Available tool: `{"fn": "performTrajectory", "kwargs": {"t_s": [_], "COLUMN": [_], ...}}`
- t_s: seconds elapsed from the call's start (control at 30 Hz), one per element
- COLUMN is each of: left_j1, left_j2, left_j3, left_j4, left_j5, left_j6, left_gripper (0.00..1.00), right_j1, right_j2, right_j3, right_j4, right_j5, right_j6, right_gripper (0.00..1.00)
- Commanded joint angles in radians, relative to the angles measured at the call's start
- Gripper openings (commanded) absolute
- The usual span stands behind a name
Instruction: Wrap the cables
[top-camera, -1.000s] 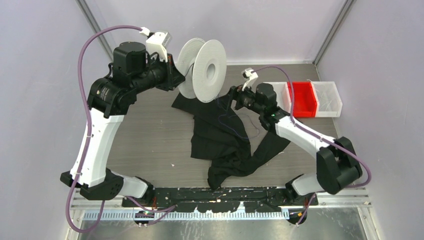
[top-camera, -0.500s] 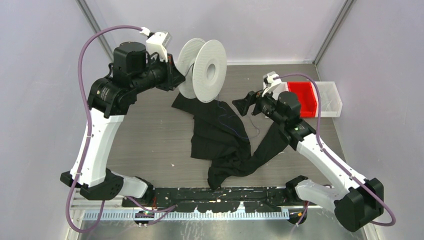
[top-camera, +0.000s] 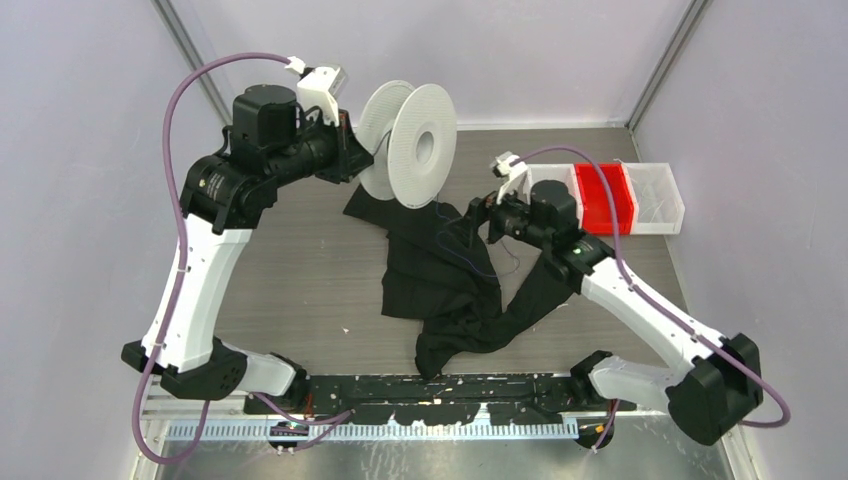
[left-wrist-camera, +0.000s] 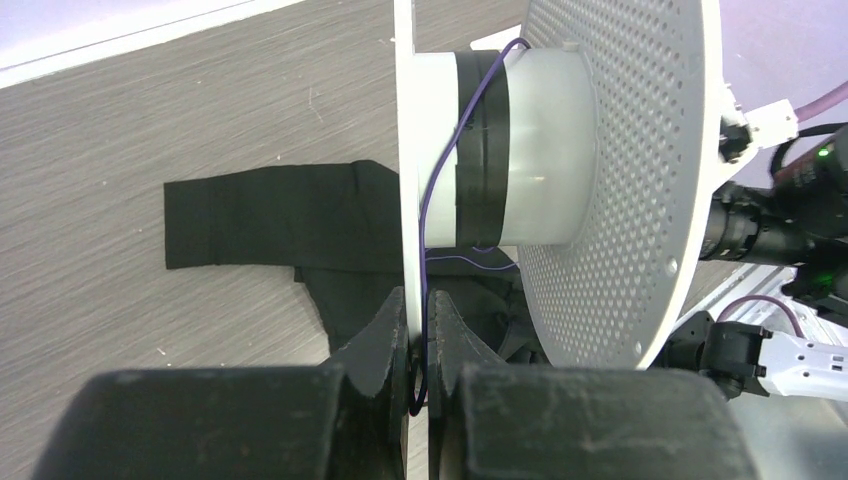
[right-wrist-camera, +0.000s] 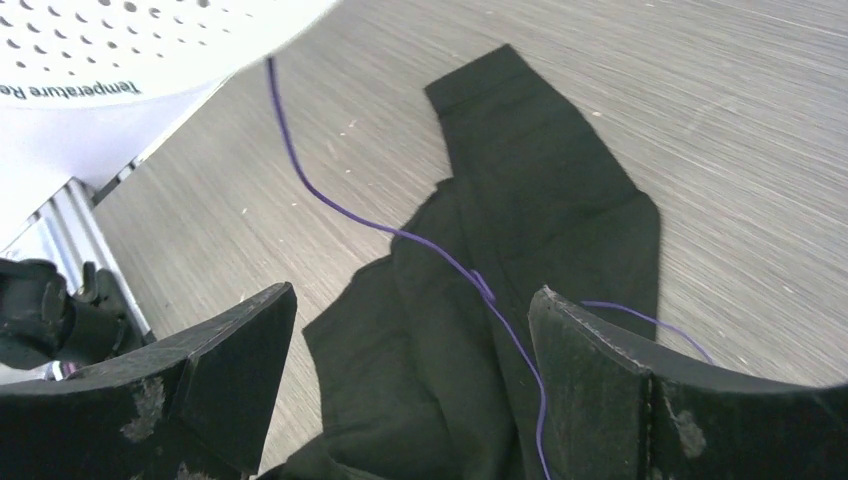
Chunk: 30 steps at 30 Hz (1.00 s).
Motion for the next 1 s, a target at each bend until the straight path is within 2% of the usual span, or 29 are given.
{"fn": "performTrajectory", "kwargs": {"t_s": [0.0, 0.1, 0.2, 0.4, 0.7, 0.83, 0.97], "left_j1": [0.007, 0.007, 0.007, 0.007, 0.007, 0.007, 0.007], "left_j2": [-0.032, -0.031, -0.027, -0.027, -0.029, -0.029, -0.029], "left_j3": [0.017, 0.013, 0.013, 0.008, -0.012, -0.007, 0.005], "left_j4": [0.13, 0.133, 0.132, 0.127, 0.143, 0.146, 0.15], "left_j5": [0.041, 0.048, 0.053, 0.05, 0.078, 0.086, 0.089], "left_j6": [-0.014, -0.017, -0.019, -0.016, -0.012, -0.02, -0.035], "left_gripper": [0.0, 0.0, 0.0, 0.0, 0.0, 0.0, 0.0], "right_j1": [0.041, 0.044, 0.045, 0.044, 0.045, 0.045, 0.046], "right_j2": [0.1, 0.164, 0.205, 0.16, 0.081, 0.098, 0.201], "right_j3": [0.066, 0.067, 0.089, 0.054, 0.021, 0.0, 0.023], "right_j4": [0.132, 0.237, 0.263, 0.242, 0.138, 0.201, 0.305], "right_j5": [0.022, 0.044, 0.067, 0.14, 0.112, 0.093, 0.074], "right_j6": [-0.025, 0.008, 0.029, 0.004, -0.015, 0.0, 0.029], "right_gripper": [0.91, 0.91, 0.89, 0.88, 0.89, 0.89, 0.87]}}
